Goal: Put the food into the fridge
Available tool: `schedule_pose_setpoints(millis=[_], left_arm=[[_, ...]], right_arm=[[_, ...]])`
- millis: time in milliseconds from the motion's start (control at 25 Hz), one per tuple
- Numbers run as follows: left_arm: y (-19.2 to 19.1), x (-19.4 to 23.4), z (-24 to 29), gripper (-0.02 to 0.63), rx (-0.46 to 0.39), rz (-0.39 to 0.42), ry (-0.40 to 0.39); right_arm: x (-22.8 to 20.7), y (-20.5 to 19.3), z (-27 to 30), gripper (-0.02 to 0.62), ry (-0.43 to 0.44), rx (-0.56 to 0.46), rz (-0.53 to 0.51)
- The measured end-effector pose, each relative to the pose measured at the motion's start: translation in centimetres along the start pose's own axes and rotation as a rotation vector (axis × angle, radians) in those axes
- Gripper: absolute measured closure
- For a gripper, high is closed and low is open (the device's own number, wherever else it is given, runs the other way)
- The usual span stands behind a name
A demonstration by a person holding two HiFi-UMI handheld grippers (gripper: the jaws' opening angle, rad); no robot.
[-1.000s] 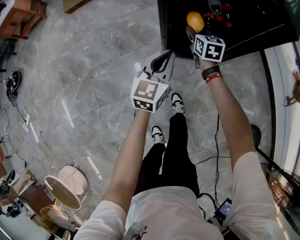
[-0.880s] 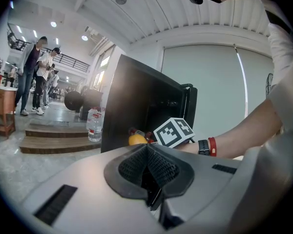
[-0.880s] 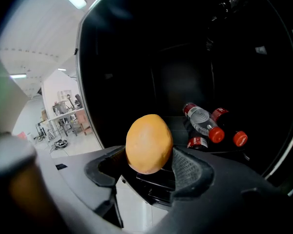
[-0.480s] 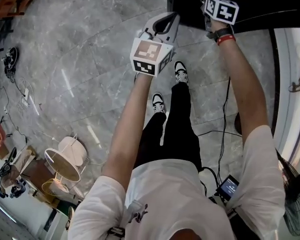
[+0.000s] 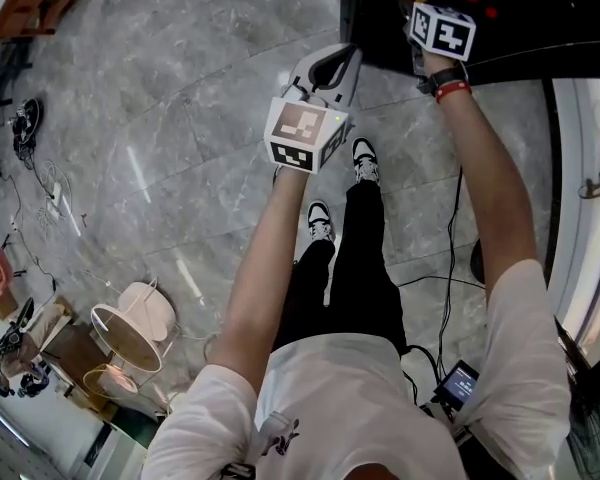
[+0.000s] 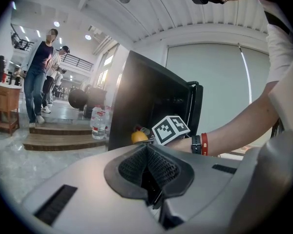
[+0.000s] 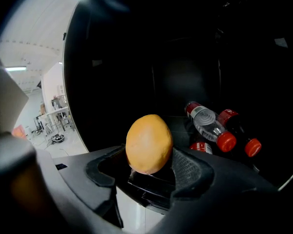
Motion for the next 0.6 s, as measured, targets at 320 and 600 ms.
schedule_pose_setpoints(millis=[320, 600], left_arm=[[-0.1, 0.1, 0.6, 0.588, -0.008, 0.003, -0.005], [0.0, 0.1, 1.7, 0.588, -0.009, 0.003, -0.008]], right_arm=[[-1.0, 0.2, 1.4, 0.29, -0.01, 0.0, -0.01], [-1.9, 1.1, 3.2, 0.29, -0.007, 0.004, -0.03]])
Point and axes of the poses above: the fingertips, and each gripper's own axes: z forward along the fingers, x to its left, y out of its top, the point moved 1 cm from there along -z, backward along the fingers, and after that the axes turned 8 degrees about z, right-handed, at the moved point
